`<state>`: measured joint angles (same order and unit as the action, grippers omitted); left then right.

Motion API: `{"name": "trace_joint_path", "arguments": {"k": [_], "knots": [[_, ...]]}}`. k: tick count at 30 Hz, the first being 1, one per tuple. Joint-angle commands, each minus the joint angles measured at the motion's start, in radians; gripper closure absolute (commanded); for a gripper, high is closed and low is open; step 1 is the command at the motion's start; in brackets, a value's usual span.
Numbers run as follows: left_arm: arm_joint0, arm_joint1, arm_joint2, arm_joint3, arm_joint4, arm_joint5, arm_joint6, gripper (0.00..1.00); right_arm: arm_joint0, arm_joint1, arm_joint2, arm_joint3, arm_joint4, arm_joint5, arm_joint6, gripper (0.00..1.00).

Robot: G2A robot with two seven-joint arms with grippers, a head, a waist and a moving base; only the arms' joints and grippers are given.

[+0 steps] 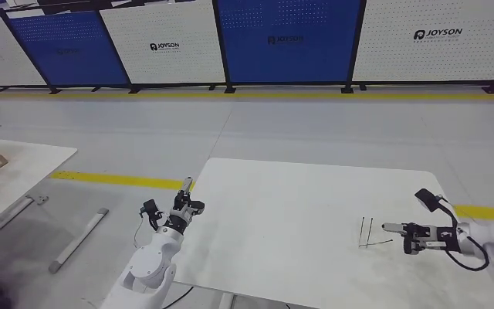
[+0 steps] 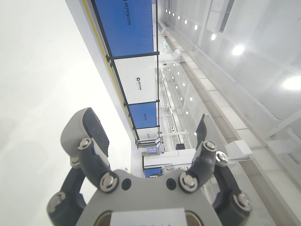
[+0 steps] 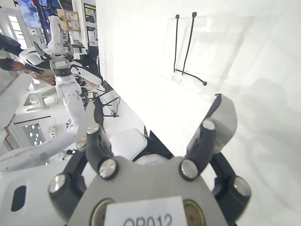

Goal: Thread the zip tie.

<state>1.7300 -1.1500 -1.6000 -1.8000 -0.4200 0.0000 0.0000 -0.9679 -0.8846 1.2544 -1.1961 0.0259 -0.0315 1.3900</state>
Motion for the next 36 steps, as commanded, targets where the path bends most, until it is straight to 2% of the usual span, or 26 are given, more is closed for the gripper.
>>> {"name": "trace_joint_path", "arguments": {"k": [1,7,11,14,24,28,31,32,34,36], "knots": [[0.000,0.000,0.000,0.000,0.000,0.000,0.000,0.00,0.000,0.000,0.000,0.000,0.000,0.000,0.000,0.00],[0.000,0.000,0.000,0.000,0.000,0.000,0.000,0.00,0.000,-0.001,-0.013,0.012,-0.007,-0.001,-0.015,0.00],[0.000,0.000,0.000,0.000,0.000,0.000,0.000,0.00,0.031,-0.010,-0.048,0.051,-0.030,0.025,-0.052,0.00],[0.000,0.000,0.000,0.000,0.000,0.000,0.000,0.00,0.060,-0.017,-0.080,0.087,-0.049,0.017,-0.057,0.00],[0.000,0.000,0.000,0.000,0.000,0.000,0.000,0.00,0.060,-0.017,-0.080,0.087,-0.049,0.017,-0.057,0.00],[0.000,0.000,0.000,0.000,0.000,0.000,0.000,0.00,0.059,-0.020,-0.094,0.065,-0.072,0.053,-0.097,0.00],[0.000,0.000,0.000,0.000,0.000,0.000,0.000,0.00,0.067,-0.022,-0.101,0.078,-0.070,0.063,-0.100,0.00],[0.000,0.000,0.000,0.000,0.000,0.000,0.000,0.00,0.071,-0.023,-0.105,0.083,-0.071,0.063,-0.100,0.03],[0.000,0.000,0.000,0.000,0.000,0.000,0.000,0.00,0.077,-0.024,-0.109,0.090,-0.079,0.076,-0.104,0.42],[0.000,0.000,0.000,0.000,0.000,0.000,0.000,0.00,0.083,-0.024,-0.115,0.094,-0.088,0.090,-0.108,0.51]]}}
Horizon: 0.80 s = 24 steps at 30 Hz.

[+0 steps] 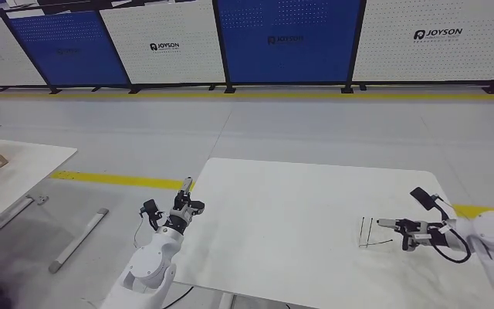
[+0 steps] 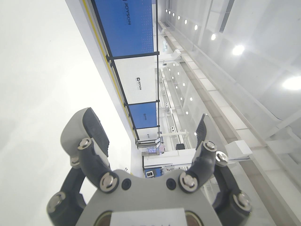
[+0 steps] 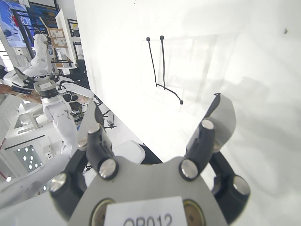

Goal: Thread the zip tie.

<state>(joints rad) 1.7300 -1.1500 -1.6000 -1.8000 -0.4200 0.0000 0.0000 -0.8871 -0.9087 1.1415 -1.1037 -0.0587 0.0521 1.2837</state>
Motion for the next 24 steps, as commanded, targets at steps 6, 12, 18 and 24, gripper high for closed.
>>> {"name": "trace_joint_path", "arguments": {"k": [6,12,18,24], "knots": [[0.000,0.000,0.000,0.000,0.000,0.000,0.000,0.00,0.021,-0.005,-0.025,0.026,-0.033,0.051,-0.015,0.55],[0.000,0.000,0.000,0.000,0.000,0.000,0.000,0.00,0.028,-0.006,-0.034,0.043,-0.045,0.061,-0.015,0.59],[0.000,0.000,0.000,0.000,0.000,0.000,0.000,0.00,0.027,-0.005,-0.037,0.050,-0.053,0.076,-0.023,0.58],[0.000,0.000,0.000,0.000,0.000,0.000,0.000,0.00,0.018,-0.004,-0.040,0.049,-0.053,0.072,-0.025,0.65]]}}
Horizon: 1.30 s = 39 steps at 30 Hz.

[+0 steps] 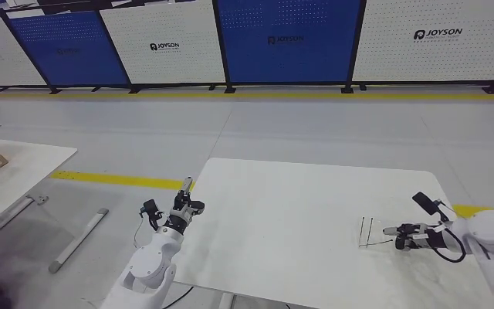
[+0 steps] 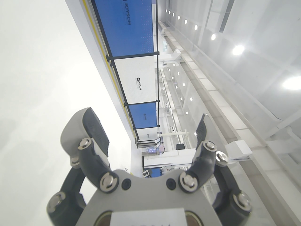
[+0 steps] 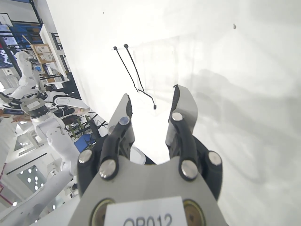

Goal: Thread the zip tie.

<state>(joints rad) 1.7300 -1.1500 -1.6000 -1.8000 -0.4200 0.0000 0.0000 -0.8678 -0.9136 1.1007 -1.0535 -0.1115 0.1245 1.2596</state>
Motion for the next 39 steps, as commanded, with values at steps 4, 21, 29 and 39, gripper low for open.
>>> {"name": "trace_joint_path", "arguments": {"k": [4,21,29,39], "knots": [[0.000,0.000,0.000,0.000,0.000,0.000,0.000,0.00,-0.005,0.002,0.002,-0.003,-0.001,0.001,0.000,0.67],[0.000,0.000,0.000,0.000,0.000,0.000,0.000,0.00,-0.018,0.007,0.004,-0.031,-0.011,0.026,0.001,0.80],[0.000,0.000,0.000,0.000,0.000,0.000,0.000,0.00,-0.013,0.006,-0.001,-0.030,-0.014,0.036,-0.001,0.88],[0.000,0.000,0.000,0.000,0.000,0.000,0.000,0.00,-0.023,0.012,0.014,-0.047,-0.013,0.038,-0.004,1.00]]}}
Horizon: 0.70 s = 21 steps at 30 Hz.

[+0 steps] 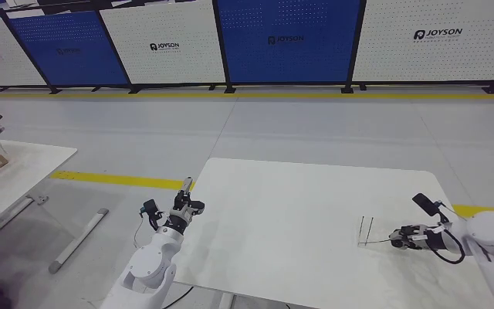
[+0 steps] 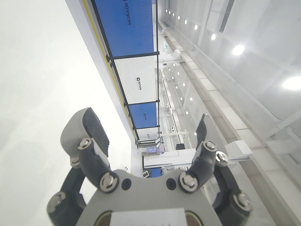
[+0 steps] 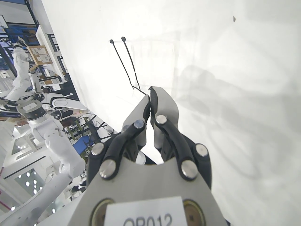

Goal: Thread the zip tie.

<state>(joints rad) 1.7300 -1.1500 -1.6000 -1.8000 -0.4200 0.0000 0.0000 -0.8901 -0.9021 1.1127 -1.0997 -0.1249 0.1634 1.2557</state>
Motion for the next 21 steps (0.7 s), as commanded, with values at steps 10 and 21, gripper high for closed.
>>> {"name": "trace_joint_path", "arguments": {"k": [10,21], "knots": [[0.000,0.000,0.000,0.000,0.000,0.000,0.000,0.00,-0.024,0.010,0.020,-0.027,-0.007,-0.012,0.000,1.00],[0.000,0.000,0.000,0.000,0.000,0.000,0.000,0.00,-0.187,0.056,0.209,-0.176,0.084,-0.087,-0.080,1.00]]}}
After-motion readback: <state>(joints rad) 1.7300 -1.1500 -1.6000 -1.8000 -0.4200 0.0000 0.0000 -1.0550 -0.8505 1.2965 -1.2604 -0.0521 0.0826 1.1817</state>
